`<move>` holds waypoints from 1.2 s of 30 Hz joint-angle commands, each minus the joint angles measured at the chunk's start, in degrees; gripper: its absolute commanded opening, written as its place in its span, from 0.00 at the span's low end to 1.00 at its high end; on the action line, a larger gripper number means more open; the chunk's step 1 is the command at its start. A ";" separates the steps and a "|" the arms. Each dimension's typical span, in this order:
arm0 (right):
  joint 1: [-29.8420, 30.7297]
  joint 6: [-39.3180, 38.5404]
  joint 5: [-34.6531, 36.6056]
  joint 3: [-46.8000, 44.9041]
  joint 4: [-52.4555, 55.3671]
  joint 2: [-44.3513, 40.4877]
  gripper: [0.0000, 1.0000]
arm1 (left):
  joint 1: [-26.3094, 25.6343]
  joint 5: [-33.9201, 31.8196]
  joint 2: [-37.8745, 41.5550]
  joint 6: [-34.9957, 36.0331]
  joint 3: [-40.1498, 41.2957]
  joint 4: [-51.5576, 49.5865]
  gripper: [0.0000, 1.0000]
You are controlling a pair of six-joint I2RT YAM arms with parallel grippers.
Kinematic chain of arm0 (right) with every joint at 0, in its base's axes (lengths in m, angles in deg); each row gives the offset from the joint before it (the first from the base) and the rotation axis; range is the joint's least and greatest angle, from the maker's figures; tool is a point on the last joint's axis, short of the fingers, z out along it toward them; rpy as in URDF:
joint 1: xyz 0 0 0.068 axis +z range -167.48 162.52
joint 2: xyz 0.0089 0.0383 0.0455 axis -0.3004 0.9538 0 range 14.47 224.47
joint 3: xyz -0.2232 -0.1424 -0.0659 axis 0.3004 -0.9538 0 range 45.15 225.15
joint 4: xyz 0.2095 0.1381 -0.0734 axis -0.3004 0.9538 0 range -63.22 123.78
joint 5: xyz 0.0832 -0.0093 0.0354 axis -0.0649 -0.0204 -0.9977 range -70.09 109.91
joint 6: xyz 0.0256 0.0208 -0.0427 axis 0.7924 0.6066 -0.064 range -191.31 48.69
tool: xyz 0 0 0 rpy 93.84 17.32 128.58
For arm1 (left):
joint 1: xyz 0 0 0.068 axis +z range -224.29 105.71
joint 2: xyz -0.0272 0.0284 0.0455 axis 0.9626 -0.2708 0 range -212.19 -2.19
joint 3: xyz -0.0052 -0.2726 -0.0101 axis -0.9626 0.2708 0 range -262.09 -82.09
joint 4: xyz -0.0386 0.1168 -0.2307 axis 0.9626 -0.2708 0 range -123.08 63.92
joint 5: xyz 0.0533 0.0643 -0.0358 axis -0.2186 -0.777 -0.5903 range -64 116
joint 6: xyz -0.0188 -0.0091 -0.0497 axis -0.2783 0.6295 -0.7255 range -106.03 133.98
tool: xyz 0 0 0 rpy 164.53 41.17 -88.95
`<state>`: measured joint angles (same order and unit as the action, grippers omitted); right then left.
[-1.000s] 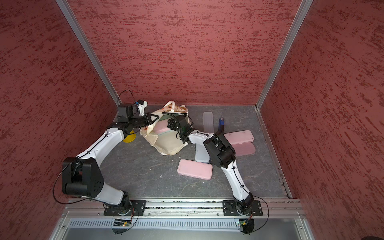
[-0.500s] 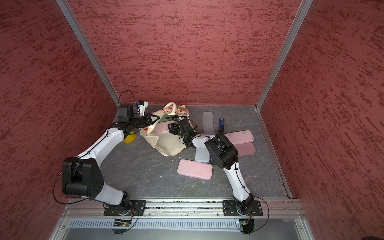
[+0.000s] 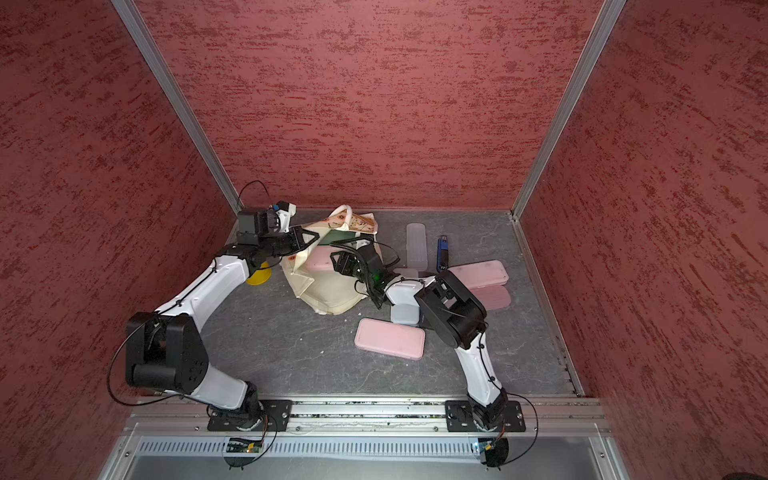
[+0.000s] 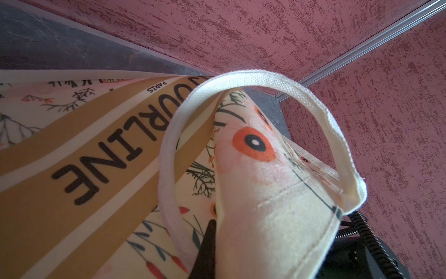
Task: Take out the pencil case from the canvas bag
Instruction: Adjust the pencil case in the canvas bag, then pick up the pencil case from the canvas bag.
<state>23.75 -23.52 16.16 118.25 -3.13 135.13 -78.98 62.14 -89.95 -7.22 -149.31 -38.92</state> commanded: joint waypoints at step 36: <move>-2.08 12.26 3.93 6.00 11.60 6.94 0.89 | -0.12 1.02 0.37 -0.34 -0.45 -1.08 0.00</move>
<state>23.47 -15.08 21.32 123.54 8.37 139.74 -79.19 62.21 -89.95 -7.22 -149.31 -39.34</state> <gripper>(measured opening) 0.888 0.088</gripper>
